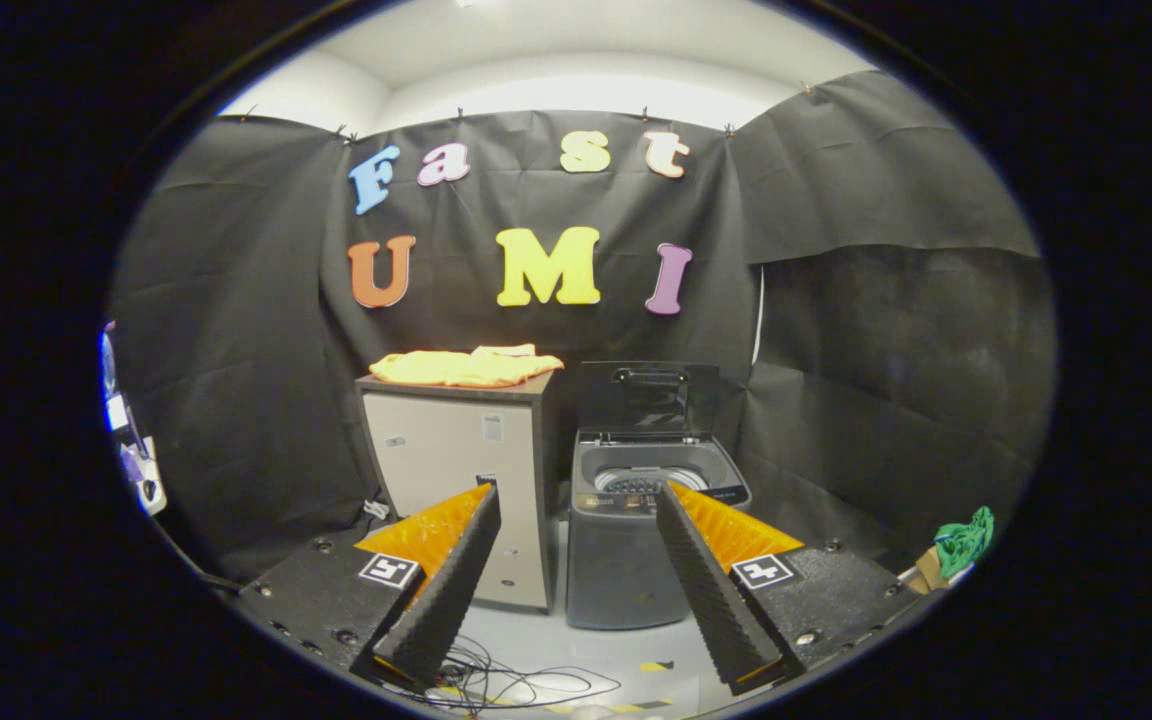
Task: Put the clothes into the washing machine and then close the washing machine lid.
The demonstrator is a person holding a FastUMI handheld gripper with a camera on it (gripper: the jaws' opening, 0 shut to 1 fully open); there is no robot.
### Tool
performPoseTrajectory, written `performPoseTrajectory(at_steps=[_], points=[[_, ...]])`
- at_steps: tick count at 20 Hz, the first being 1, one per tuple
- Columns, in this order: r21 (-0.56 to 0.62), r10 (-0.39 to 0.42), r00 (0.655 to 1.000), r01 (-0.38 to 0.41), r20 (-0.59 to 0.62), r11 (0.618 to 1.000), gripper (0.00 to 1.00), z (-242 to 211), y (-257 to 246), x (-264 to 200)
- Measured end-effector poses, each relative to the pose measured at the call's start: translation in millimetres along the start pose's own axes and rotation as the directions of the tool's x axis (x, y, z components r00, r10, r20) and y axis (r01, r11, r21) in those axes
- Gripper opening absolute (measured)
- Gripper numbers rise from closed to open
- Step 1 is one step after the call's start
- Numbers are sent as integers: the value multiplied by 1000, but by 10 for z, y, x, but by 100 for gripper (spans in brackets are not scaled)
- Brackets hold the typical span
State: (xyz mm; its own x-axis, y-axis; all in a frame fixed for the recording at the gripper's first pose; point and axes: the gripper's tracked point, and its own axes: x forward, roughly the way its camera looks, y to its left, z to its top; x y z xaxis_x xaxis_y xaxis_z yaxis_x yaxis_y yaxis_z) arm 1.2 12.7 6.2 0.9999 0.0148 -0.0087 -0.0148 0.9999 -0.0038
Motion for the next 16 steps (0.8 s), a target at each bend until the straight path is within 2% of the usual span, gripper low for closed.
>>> performPoseTrajectory(at_steps=[7,12,16], points=[[-5,-2,1000,2,0,1000,99,499,-3,175],[2,32,999,-32,24,1000,99,1134,142,687],[-6,99,993,-99,60,995,99,1651,444,1329]])
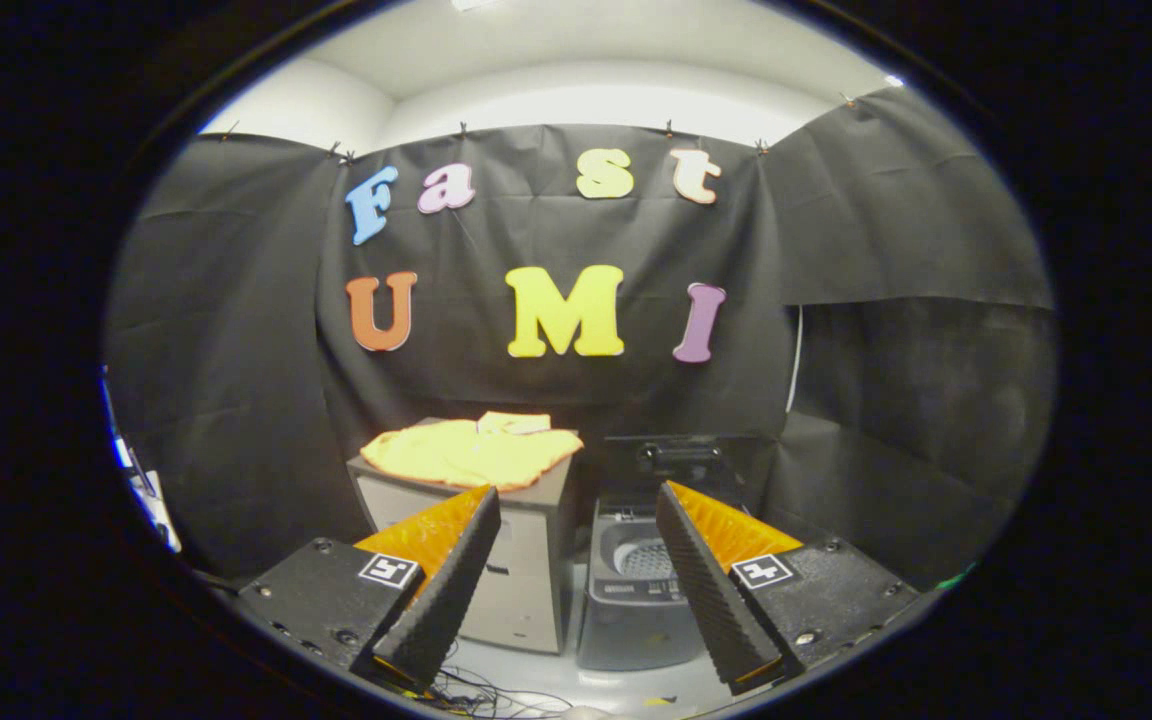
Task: Put the clothes into the washing machine and then close the washing machine lid.
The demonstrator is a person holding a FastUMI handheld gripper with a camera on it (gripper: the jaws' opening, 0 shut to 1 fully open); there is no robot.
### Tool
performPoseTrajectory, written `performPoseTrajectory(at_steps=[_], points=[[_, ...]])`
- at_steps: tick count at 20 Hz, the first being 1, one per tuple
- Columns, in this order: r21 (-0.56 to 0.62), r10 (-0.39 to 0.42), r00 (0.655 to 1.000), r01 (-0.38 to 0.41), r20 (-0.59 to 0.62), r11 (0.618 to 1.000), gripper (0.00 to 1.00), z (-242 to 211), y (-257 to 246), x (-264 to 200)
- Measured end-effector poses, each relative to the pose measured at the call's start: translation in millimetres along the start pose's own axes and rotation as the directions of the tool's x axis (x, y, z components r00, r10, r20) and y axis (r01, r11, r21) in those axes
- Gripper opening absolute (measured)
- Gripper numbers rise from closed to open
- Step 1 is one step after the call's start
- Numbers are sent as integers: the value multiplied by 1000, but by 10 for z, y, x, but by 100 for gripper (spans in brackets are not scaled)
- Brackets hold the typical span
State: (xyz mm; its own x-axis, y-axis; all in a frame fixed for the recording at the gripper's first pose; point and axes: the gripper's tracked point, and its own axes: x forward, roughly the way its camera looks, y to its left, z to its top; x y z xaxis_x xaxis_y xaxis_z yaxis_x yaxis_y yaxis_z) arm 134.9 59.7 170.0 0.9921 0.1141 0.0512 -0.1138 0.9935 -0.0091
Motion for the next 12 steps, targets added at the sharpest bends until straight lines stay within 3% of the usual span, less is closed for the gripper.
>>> performPoseTrajectory(at_steps=[7,12], points=[[-26,88,996,-88,-19,996,99,556,498,1345],[-3,153,982,-154,-108,988,99,693,983,2361]])
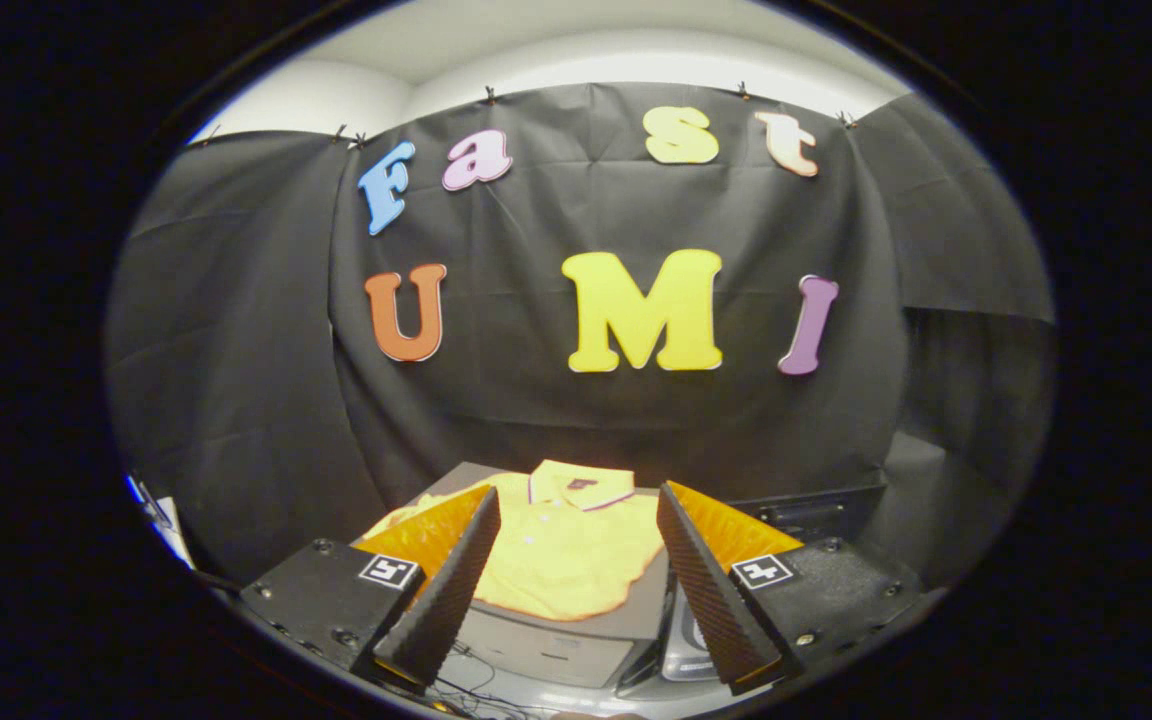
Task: Put the clothes into the washing machine and then close the washing machine lid.
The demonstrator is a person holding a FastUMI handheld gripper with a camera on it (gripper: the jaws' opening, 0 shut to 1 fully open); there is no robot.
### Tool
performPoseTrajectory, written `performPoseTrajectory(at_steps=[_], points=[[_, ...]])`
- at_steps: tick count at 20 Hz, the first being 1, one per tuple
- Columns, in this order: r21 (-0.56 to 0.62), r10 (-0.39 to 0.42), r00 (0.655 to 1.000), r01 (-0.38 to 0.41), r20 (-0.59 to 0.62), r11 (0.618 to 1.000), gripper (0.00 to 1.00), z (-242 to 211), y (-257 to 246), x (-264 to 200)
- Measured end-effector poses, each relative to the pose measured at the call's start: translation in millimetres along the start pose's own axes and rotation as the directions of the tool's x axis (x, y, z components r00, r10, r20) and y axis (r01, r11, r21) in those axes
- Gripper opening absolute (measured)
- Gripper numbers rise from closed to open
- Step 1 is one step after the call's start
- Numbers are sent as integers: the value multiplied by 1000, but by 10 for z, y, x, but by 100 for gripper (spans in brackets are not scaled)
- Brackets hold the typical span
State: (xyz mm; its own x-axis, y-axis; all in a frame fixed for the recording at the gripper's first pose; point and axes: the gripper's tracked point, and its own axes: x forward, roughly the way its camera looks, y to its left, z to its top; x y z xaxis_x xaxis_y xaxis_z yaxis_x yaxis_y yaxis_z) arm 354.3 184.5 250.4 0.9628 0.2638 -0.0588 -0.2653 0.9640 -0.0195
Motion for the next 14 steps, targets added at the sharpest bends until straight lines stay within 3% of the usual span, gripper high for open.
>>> performPoseTrajectory(at_steps=[3,7,11,14], points=[[-11,38,999,-38,-37,999,99,98,216,567],[8,74,986,-74,-152,997,99,-121,483,1230],[-7,25,958,-28,-284,1000,99,-543,485,1785],[19,-2,919,10,-395,1000,99,-897,462,2027]])
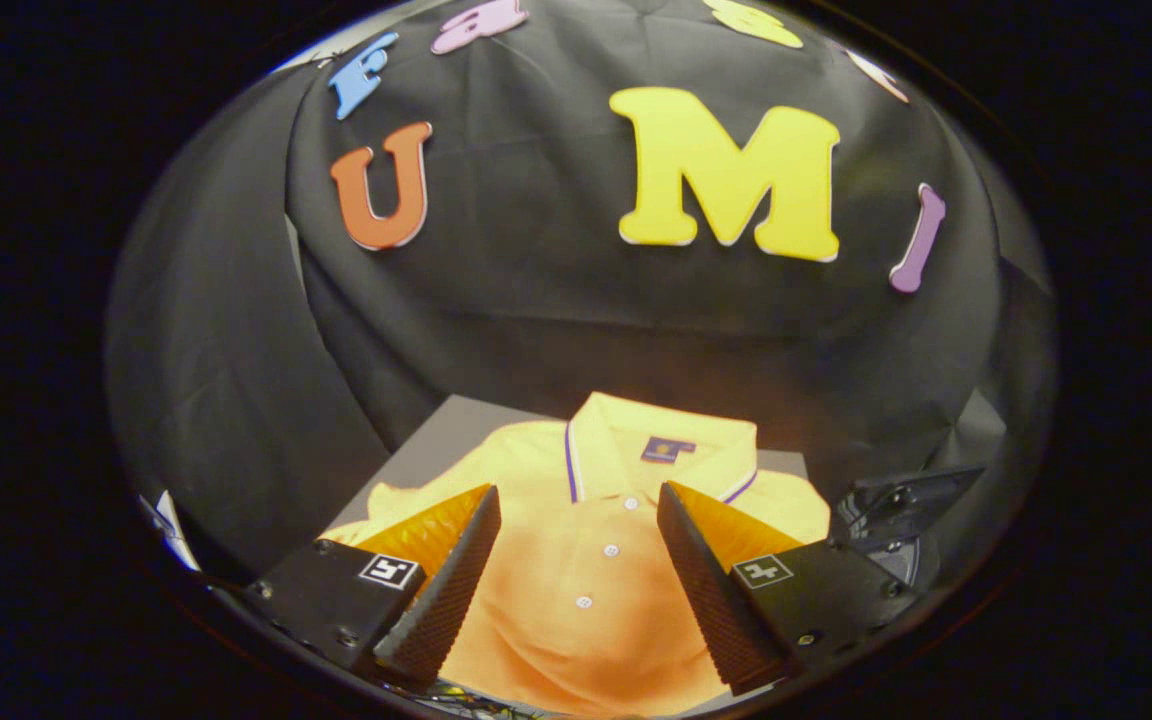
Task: Put the clothes into the washing machine and then close the washing machine lid.
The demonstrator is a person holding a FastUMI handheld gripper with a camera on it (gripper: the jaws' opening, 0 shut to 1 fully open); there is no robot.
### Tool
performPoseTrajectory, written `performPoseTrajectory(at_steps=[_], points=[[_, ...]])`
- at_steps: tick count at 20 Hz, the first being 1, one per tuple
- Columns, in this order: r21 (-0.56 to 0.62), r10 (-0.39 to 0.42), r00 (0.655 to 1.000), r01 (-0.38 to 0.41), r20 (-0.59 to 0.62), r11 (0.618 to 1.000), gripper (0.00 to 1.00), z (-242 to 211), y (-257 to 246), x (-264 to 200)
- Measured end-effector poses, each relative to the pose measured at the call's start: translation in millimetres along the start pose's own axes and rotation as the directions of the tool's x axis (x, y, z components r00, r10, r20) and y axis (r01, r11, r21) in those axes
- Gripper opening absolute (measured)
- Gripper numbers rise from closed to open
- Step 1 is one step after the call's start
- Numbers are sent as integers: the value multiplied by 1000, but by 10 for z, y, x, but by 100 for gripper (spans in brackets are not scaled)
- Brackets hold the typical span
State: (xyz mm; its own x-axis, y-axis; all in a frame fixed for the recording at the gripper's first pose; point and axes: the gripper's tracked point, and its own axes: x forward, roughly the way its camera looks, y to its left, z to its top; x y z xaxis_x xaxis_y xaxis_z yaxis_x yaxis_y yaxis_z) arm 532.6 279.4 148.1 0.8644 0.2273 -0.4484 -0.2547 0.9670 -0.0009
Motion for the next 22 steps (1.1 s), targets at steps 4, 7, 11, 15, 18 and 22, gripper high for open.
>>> performPoseTrajectory(at_steps=[4,7,11,15,18,22], points=[[47,-47,996,51,-76,998,99,-231,-145,241],[80,-51,993,60,-110,995,99,-325,-160,316],[56,-74,989,82,-125,995,99,-348,-151,313],[83,-70,991,80,-117,993,99,-348,-147,338],[35,-58,993,62,-105,997,99,-355,-143,363],[3,-28,989,28,-143,1000,97,-379,-159,356]])
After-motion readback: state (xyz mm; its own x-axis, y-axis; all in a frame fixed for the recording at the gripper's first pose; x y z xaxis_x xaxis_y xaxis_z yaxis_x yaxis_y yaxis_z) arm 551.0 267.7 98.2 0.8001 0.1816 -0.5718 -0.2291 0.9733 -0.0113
